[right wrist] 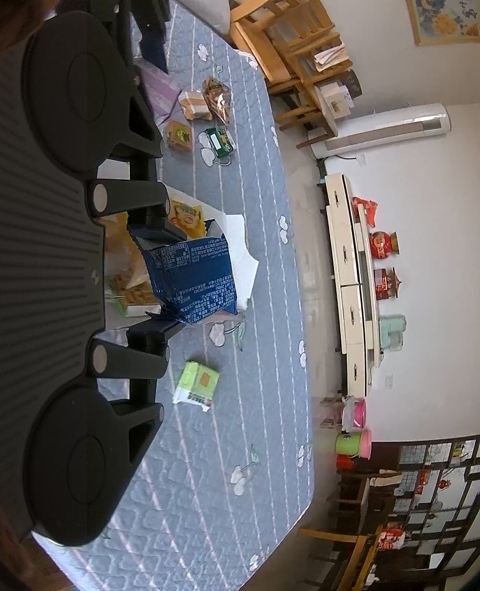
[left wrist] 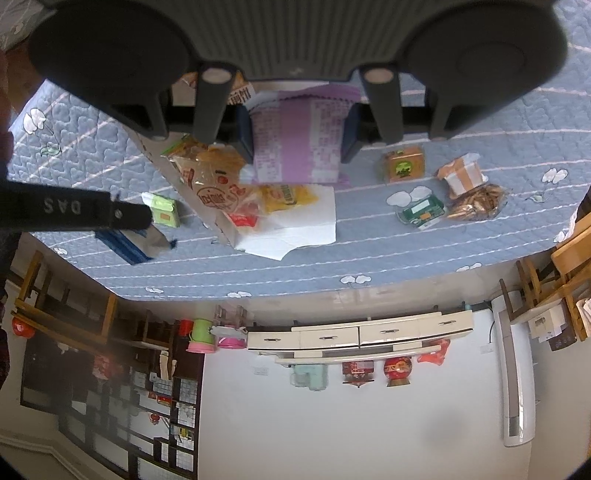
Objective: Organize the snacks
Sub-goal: 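Carry the pink and blue packs over the white paper with both grippers, then lower both packs onto the white paper and open both grippers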
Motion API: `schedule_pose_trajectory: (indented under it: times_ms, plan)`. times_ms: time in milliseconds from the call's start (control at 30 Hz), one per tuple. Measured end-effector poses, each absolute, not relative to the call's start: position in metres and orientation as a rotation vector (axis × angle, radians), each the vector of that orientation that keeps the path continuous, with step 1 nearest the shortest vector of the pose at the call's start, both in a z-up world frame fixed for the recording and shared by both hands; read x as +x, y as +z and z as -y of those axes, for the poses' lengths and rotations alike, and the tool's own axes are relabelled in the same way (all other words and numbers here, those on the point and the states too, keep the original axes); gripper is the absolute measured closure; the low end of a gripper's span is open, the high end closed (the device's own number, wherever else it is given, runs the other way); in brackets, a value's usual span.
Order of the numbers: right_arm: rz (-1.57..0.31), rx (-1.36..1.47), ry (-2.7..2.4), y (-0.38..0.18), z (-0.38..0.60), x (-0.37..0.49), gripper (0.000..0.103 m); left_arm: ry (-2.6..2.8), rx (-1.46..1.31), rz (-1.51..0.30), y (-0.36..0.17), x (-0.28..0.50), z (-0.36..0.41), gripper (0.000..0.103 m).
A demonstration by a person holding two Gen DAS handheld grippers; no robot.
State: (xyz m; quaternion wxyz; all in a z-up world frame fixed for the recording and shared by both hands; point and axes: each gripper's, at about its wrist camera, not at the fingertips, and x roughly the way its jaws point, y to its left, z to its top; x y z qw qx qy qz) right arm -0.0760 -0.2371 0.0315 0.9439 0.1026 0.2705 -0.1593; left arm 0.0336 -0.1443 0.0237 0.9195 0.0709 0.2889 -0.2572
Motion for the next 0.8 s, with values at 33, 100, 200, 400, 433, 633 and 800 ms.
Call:
schedule_pose_trajectory:
  times_ms: [33, 100, 200, 400, 433, 633, 800]
  plan:
    - [-0.552, 0.208, -0.322, 0.032, 0.238, -0.073, 0.052, -0.528, 0.146, -0.593, 0.024, 0.035, 0.145, 0.057]
    - [-0.554, 0.203, -0.318, 0.032, 0.240, -0.068, 0.052, -0.528, 0.145, -0.593, 0.023, 0.038, 0.145, 0.057]
    - [-0.554, 0.198, -0.311, 0.033, 0.242, -0.062, 0.052, -0.522, 0.149, -0.592, 0.023, 0.045, 0.146, 0.057]
    - [-0.567, 0.188, -0.303, 0.029, 0.244, -0.048, 0.052, -0.510, 0.145, -0.604, 0.022, 0.069, 0.152, 0.057]
    - [-0.570, 0.186, -0.301, 0.029, 0.245, -0.046, 0.052, -0.508, 0.147, -0.605, 0.022, 0.073, 0.154, 0.057]
    - [-0.589, 0.189, -0.294, 0.024, 0.250, -0.033, 0.052, -0.511, 0.164, -0.604, 0.024, 0.096, 0.169, 0.057]
    - [-0.600, 0.193, -0.289, 0.021, 0.255, -0.022, 0.052, -0.514, 0.176, -0.605, 0.025, 0.117, 0.181, 0.057]
